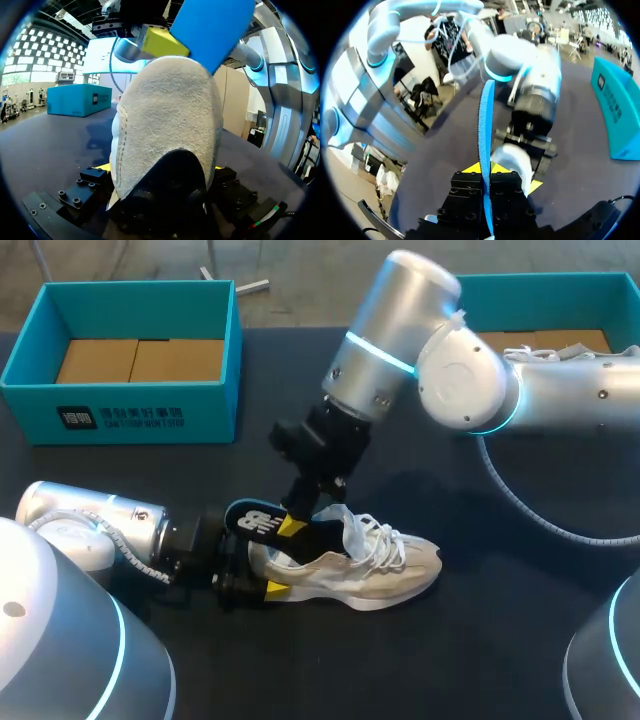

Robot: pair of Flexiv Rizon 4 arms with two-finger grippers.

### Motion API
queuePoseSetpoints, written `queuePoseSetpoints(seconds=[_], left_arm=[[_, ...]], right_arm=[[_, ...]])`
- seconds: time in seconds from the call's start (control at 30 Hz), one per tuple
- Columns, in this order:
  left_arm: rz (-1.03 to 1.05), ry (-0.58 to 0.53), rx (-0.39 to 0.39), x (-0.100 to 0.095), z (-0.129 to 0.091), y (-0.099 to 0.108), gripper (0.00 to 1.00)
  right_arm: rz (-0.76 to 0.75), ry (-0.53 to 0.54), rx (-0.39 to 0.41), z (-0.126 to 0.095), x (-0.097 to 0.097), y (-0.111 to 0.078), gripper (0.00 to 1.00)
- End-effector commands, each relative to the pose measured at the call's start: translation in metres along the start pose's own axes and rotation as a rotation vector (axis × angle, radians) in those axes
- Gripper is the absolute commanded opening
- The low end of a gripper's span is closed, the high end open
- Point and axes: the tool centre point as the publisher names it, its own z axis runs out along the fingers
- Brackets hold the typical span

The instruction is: Take the shoe out of the shoebox, open the shoe tongue, remove and reinsert the insole, then place the shoe into the shoebox

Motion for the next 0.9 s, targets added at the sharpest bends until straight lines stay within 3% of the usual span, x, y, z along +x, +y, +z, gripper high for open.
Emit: queuePoseSetpoints(seconds=[0.03, 0.47, 0.67, 0.9], left_arm=[[-0.001, -0.003, -0.001, 0.0, 0.001, 0.003, 0.0], [-0.001, -0.003, -0.001, 0.0, 0.001, 0.003, 0.0], [-0.001, -0.003, -0.001, 0.0, 0.001, 0.003, 0.0], [-0.001, -0.003, -0.001, 0.0, 0.001, 0.003, 0.0]], right_arm=[[0.0, -0.03, -0.005, -0.006, 0.01, -0.005, 0.0], [0.0, -0.03, -0.005, -0.006, 0.01, -0.005, 0.0], [-0.078, -0.083, -0.084, -0.03, -0.002, 0.027, 0.0], [-0.106, -0.113, -0.194, -0.06, -0.004, 0.043, 0.0]])
